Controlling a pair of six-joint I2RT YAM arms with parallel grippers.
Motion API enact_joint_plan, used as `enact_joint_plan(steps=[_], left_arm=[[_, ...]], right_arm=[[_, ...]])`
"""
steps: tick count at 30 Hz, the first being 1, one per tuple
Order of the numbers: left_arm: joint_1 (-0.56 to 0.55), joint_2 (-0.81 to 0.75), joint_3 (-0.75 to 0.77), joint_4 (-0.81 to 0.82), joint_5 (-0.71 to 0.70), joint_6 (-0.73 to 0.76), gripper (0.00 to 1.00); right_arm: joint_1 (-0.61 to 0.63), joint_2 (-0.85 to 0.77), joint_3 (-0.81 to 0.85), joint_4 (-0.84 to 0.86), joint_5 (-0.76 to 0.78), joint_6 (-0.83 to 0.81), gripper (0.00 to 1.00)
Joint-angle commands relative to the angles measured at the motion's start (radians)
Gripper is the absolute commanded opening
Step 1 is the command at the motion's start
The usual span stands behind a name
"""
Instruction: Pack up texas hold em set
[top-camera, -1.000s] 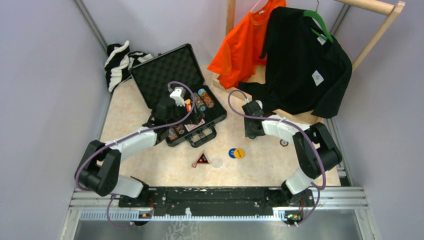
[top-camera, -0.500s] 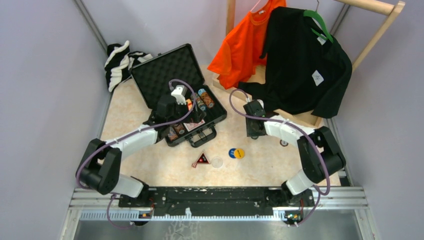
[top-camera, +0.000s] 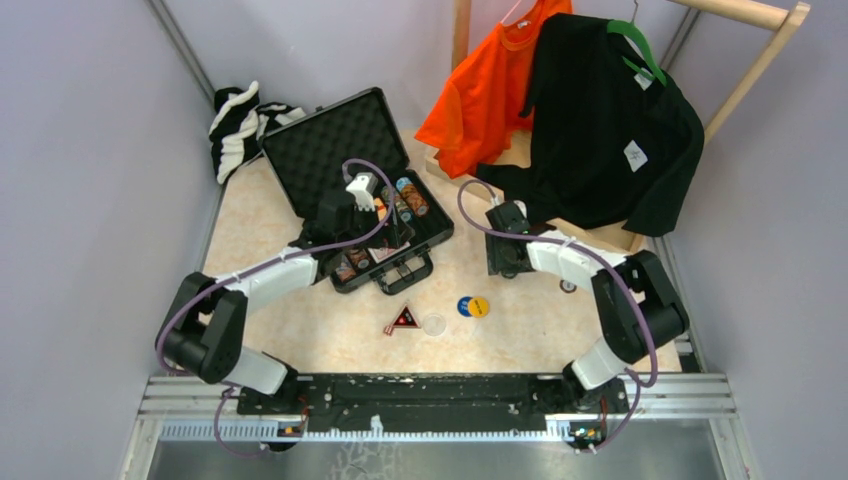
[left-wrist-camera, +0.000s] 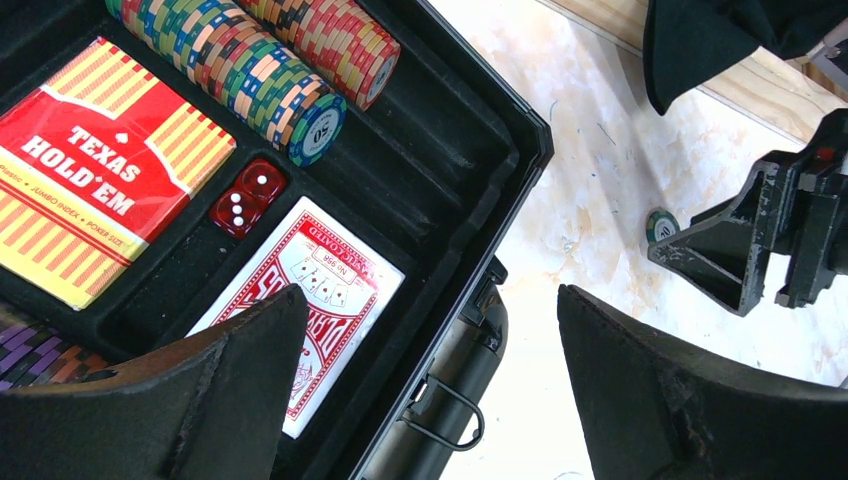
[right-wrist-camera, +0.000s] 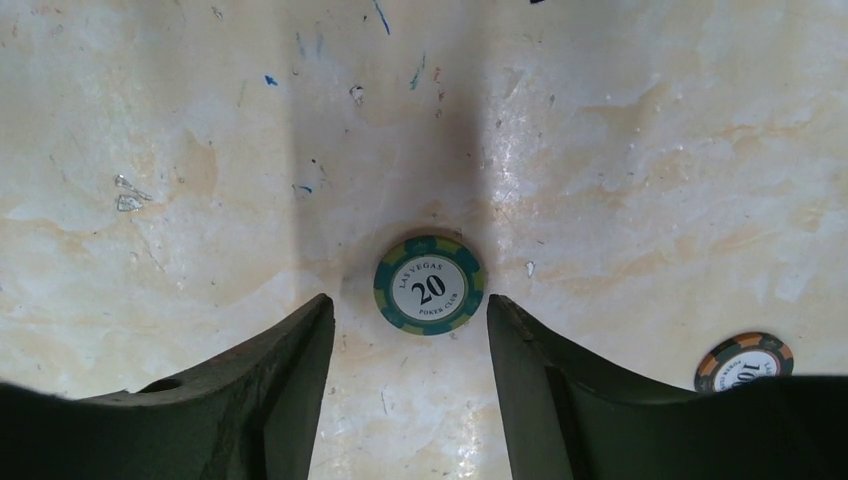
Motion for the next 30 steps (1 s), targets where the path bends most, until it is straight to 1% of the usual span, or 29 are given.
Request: enact_joint_plan(steps=[1,2,5,13,17,20,25,30], left_arm=[[-0.002,0.014,0.032,-0.002,0.024,0.0,0.99],[-0.002,0.015,0.032,-0.003,0.026,0.001,0.99],[-0.001,0.013,0.033,-0.006,0.021,0.003,0.99],[-0.002,0.019,0.036,-0.005,0.032,0.002,0.99],[-0.001,0.018,0.036,-0.007,0.036,0.003,0.99],[-0.002,0.012,0.036,-0.011,0.028,0.008,0.99],[-0.002,0.015,0.036,-0.009,0.03,0.008,0.99],[-0.001,0.022,0.041,-0.007,0.038,0.007,0.99]], right_arm=[[-0.008,0.044,0.009,0.046,0.005,0.0,0.56],[-0.009,0.047,0.007,0.048,0.003,0.0,0.54],[-0.009,0.048,0.002,0.056,-0.002,0.001,0.52],[-0.019,0.048,-0.019,0.067,-0.014,0.002,0.52],[-0.046,0.069,-0.032,0.102,-0.075,0.006,0.54],[-0.047,0.073,-0.023,0.093,-0.068,0.0,0.53],[-0.047,0.057,-0.017,0.069,-0.047,-0.013,0.48],[-0.035,0.047,-0.018,0.045,-0.037,-0.017,0.48]])
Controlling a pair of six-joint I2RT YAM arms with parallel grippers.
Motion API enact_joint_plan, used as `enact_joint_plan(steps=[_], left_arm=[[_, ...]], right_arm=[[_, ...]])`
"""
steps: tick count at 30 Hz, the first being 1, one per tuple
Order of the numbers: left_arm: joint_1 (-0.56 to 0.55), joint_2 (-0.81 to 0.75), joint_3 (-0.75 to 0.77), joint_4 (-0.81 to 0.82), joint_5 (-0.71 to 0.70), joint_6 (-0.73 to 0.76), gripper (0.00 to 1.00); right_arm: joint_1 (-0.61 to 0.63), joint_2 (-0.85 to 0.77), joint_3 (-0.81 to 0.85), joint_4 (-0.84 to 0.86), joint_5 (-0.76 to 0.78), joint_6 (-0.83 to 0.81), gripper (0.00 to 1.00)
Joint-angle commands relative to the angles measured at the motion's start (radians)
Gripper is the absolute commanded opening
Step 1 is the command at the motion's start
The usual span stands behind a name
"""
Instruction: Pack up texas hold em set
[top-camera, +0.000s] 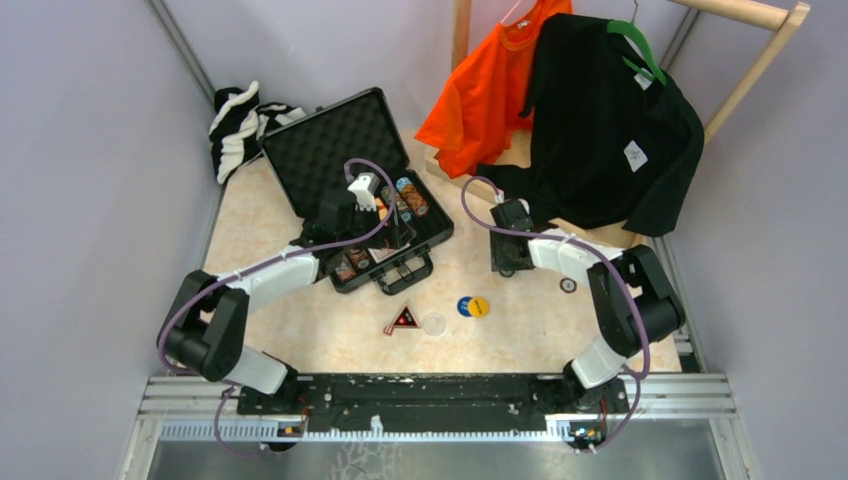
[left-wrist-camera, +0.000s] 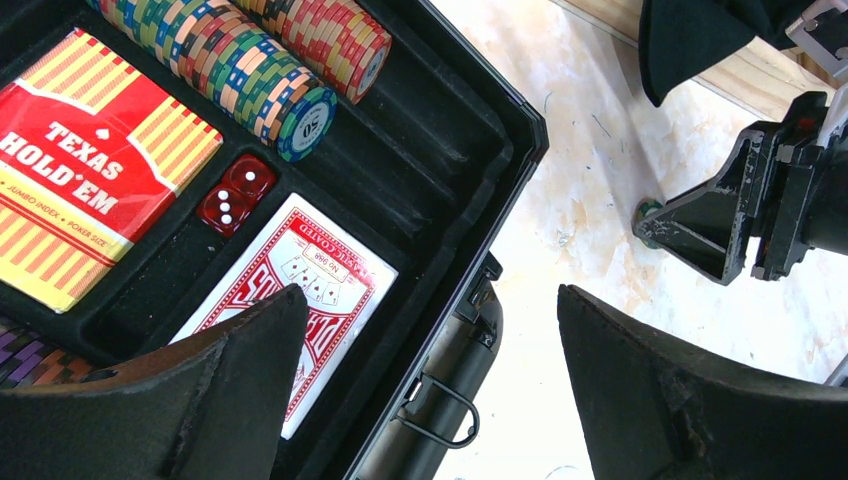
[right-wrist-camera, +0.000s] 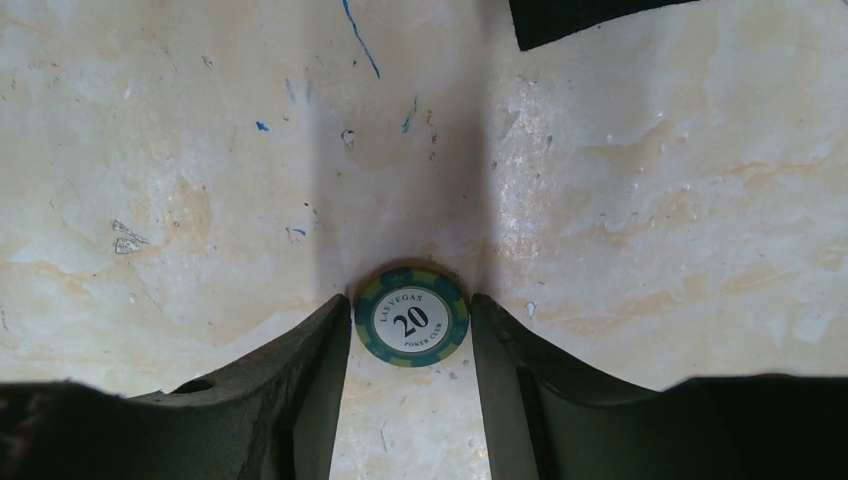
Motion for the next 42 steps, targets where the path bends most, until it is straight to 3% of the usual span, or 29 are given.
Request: enact_joint_plan(steps=[1,6,23,42], left_arm=[[-0.001,0.01,0.031,0.003,0.019,0.004,0.99],[-0.001,0.01,0.032,0.002,0.022,0.004,0.99],[-0.001,0.008,0.029,0.0,0.022,0.004,0.99],[-0.001,0.018,0.032,-0.005,0.023,0.002,0.99]], right_arm=[[0.009,0.0,-0.009,-0.036,0.007,-0.008,0.48],[0.023,-0.005,-0.017,-0.041,0.0,-0.004,0.57],[0.043,-0.021,-0.046,-0.05,0.002,0.012,0.54],[0.043,-0.041,-0.044,-0.05,0.003,0.012,0.39]])
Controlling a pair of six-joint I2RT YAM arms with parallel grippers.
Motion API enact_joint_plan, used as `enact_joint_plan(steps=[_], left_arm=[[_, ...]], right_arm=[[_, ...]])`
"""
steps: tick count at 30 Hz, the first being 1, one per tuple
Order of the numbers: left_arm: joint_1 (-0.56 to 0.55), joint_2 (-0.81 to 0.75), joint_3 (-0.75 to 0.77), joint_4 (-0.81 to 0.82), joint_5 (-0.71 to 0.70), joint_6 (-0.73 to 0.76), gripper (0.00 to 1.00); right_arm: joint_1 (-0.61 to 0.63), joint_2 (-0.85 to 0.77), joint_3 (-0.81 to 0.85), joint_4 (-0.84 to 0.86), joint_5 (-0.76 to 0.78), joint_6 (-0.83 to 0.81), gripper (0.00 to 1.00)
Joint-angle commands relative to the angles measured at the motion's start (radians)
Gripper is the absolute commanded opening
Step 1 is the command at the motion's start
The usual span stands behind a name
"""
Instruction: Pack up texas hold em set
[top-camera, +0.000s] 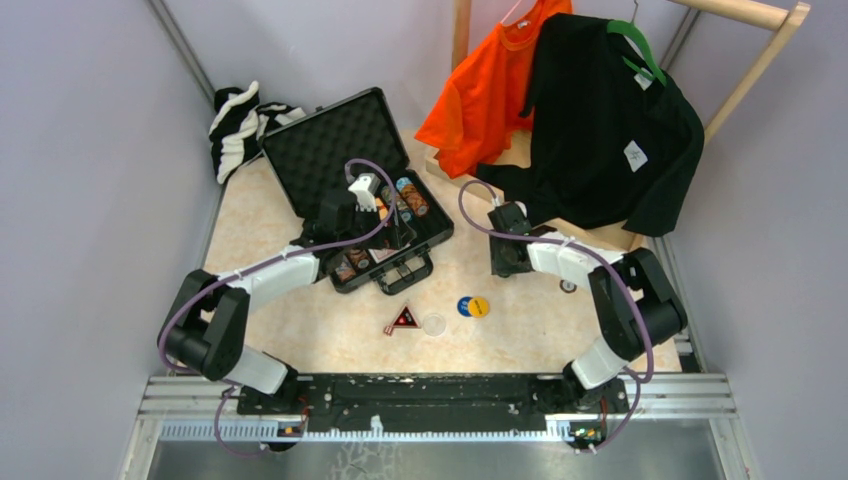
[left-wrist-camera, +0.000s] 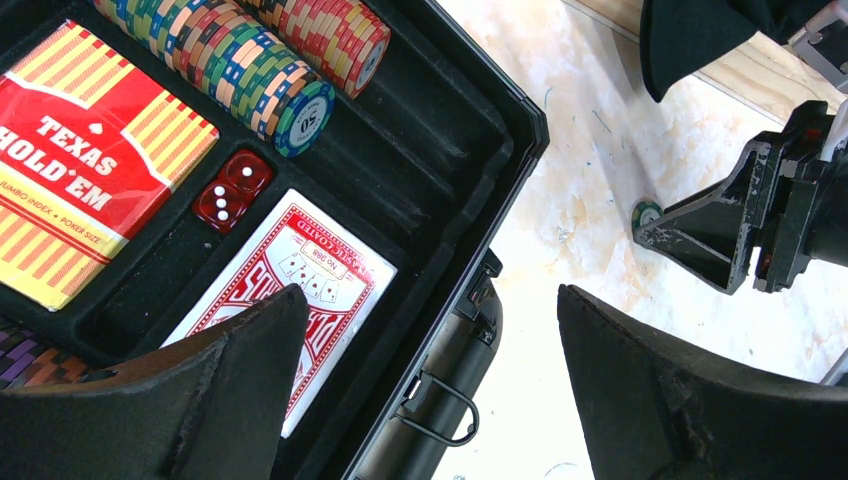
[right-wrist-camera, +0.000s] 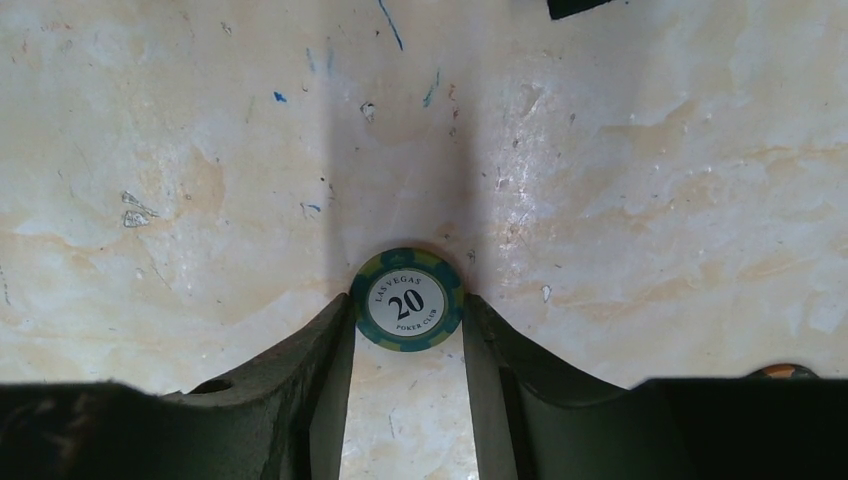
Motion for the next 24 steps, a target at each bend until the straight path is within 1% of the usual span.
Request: enact_joint_plan(steps=[1,11,14,18,21,24], left_arm=[[-0.001,0.014,0.033,-0.002,0.017,0.001,0.99],[-0.001,0.03,0.054,-0.02,0.043,-0.008,0.99],[-0.001,0.039,0.067,-0.028,0.069,-0.016,0.99],[-0.001,0.085,0.106,-0.039,0.163,-0.06,0.99],[-0.002,0.136,0.153,-0.062,0.273,-0.105,0.96],[-0.003,0.166,0.176,-0.06,0.334,-0.131,0.94]], right_arm=[[0.012,-0.031,-0.021,-0.052,-0.002,0.01,0.39],[0.029,-0.102,0.01,-0.092,0.019,0.015,0.38],[0.042,-0.119,0.02,-0.107,0.021,0.015,0.38],[0.059,-0.138,0.037,-0.123,0.026,0.015,0.38],[0.071,-0.15,0.047,-0.133,0.027,0.018,0.38],[0.076,-0.157,0.049,-0.137,0.041,0.021,0.39]])
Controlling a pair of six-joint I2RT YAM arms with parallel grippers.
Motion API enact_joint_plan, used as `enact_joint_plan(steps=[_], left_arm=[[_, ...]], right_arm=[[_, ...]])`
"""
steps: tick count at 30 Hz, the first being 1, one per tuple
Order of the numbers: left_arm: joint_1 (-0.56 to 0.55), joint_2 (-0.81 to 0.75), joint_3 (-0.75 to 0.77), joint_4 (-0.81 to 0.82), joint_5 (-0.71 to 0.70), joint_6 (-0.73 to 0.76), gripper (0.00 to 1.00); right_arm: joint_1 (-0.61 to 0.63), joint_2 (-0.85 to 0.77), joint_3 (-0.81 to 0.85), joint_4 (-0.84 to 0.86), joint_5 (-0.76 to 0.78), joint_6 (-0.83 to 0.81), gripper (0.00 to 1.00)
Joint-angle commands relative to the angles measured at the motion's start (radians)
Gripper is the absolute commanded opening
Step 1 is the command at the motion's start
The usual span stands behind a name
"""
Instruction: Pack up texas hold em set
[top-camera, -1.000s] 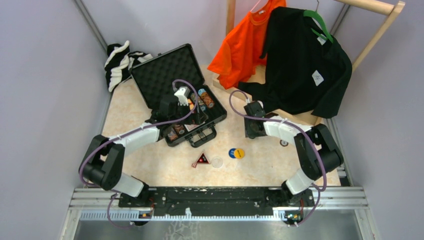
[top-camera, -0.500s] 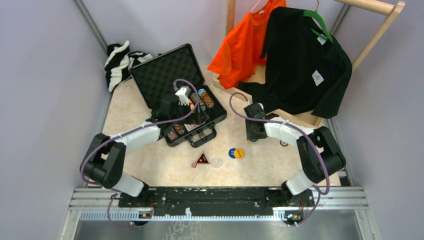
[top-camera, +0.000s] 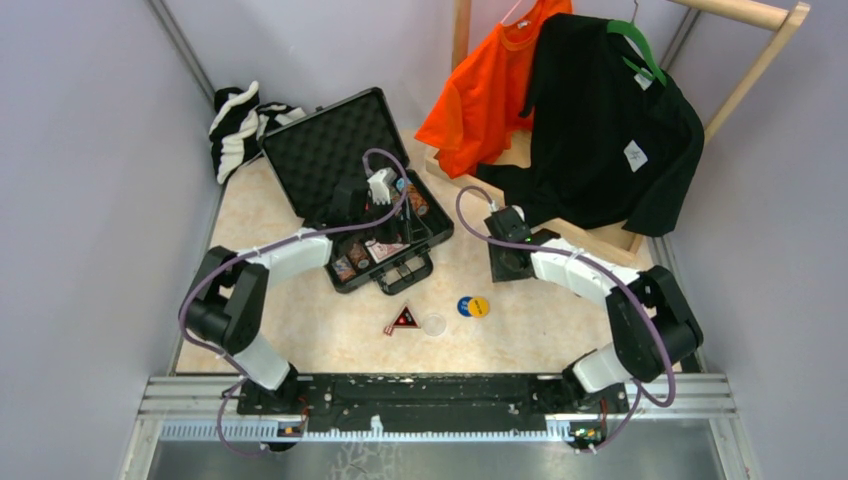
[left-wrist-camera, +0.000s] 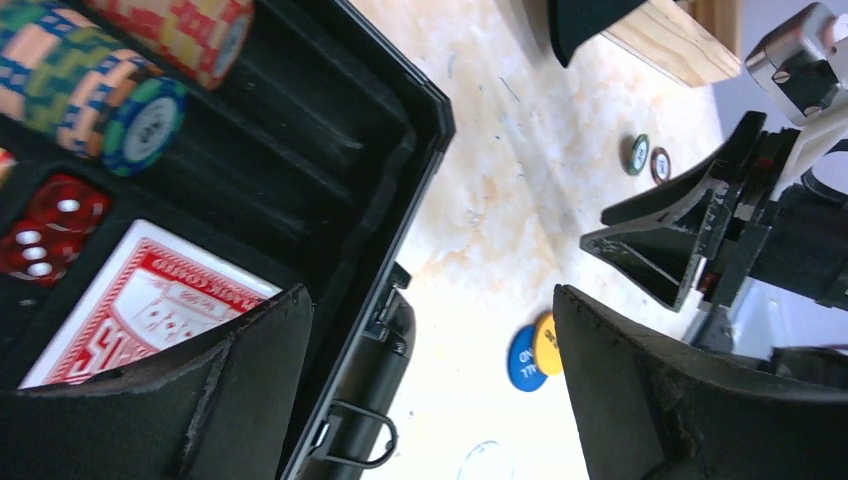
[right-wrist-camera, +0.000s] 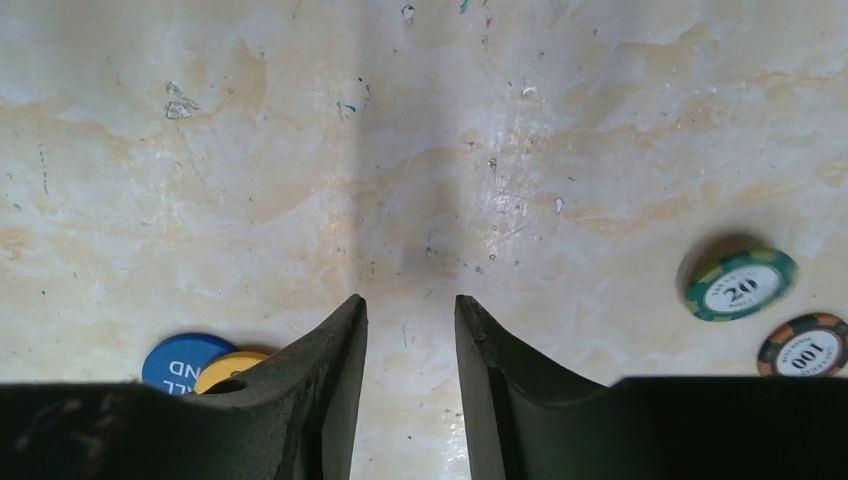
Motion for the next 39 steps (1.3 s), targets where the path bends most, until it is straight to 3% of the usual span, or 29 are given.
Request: enact_joint_plan(steps=[1,6,10,13,16,20,22,25,32,39], left_arm=[[-0.004,0.034,0.046,-0.011,0.14,-0.055,0.94],[-0.003,0.016,0.049,-0.024,0.102,-0.031,0.95],[-0.004,0.022,0.071,0.001,0.043,-0.064,0.97],[-0.01,0.015,0.072,0.02,0.01,-0.063,0.97],[-0.013,0.0,0.063,0.009,-0.02,-0.046,0.98],[-0.015,-0.013,0.022,0.026,-0.023,-0.037,0.98],[-0.015,-0.014,0.004,0.041,-0.01,-0.041,0.98],[-0.017,-0.014,-0.009,0.046,0.002,-0.04,0.98],[-0.016,-0.026,-0.017,0.051,0.013,-0.038,0.99],[-0.017,-0.026,-0.023,0.055,0.017,-0.035,0.99]], right_arm=[[0.015,-0.044,0.053,-0.012,0.039,0.015,0.39],[-0.032,-0.05,0.027,0.018,0.062,0.048,0.57],[-0.167,-0.125,-0.054,0.097,0.036,0.117,0.6],[-0.247,-0.213,-0.106,0.096,0.132,0.159,0.61],[-0.341,-0.291,-0.137,0.068,0.14,0.209,0.75],[-0.442,-0.307,-0.161,0.027,0.133,0.304,0.81],[-0.49,-0.316,-0.191,0.034,0.112,0.359,0.77],[-0.571,-0.325,-0.245,0.068,0.076,0.417,0.61],[-0.712,-0.367,-0.331,0.107,0.062,0.449,0.39],[-0.718,-0.288,-0.337,0.142,0.069,0.404,0.34]])
